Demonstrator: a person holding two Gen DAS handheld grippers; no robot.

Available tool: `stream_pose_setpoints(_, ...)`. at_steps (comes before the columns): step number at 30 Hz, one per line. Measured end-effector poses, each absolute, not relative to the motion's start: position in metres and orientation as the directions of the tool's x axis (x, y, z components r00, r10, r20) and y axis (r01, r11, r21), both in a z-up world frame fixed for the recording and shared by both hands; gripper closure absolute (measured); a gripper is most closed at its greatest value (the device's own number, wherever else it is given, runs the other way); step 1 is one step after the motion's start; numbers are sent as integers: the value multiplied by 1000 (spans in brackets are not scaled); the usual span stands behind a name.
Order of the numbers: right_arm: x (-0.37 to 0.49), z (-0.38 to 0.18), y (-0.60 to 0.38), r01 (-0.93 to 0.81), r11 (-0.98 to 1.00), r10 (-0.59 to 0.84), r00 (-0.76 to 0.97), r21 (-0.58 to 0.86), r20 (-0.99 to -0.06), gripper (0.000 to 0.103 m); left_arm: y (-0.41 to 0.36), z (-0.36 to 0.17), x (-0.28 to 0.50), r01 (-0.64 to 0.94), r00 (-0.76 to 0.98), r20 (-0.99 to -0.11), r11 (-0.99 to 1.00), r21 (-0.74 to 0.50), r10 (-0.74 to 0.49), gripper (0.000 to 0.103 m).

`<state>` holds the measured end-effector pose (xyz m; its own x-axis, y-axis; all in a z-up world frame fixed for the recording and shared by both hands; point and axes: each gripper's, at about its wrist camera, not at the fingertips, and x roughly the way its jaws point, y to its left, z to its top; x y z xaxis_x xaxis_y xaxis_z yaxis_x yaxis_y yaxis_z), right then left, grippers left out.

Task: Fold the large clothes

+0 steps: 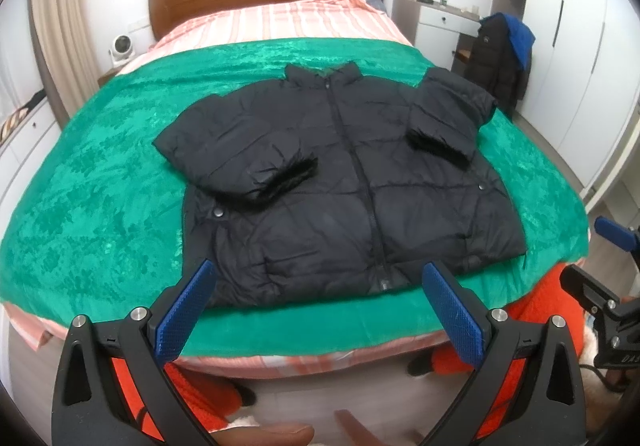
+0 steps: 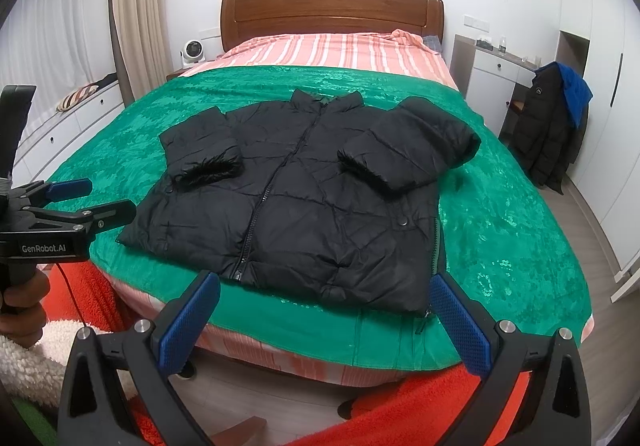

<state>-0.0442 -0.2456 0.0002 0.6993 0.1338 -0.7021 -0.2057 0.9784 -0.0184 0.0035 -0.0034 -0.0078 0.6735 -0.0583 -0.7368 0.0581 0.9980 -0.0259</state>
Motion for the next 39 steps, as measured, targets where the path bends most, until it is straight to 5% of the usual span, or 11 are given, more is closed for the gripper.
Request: stream_pose_setpoints(39, -46, -1, -246, -202, 979, 135, 699, -13, -703, 0, -5, -10, -1, 70, 673, -736, 997, -38, -75, 0)
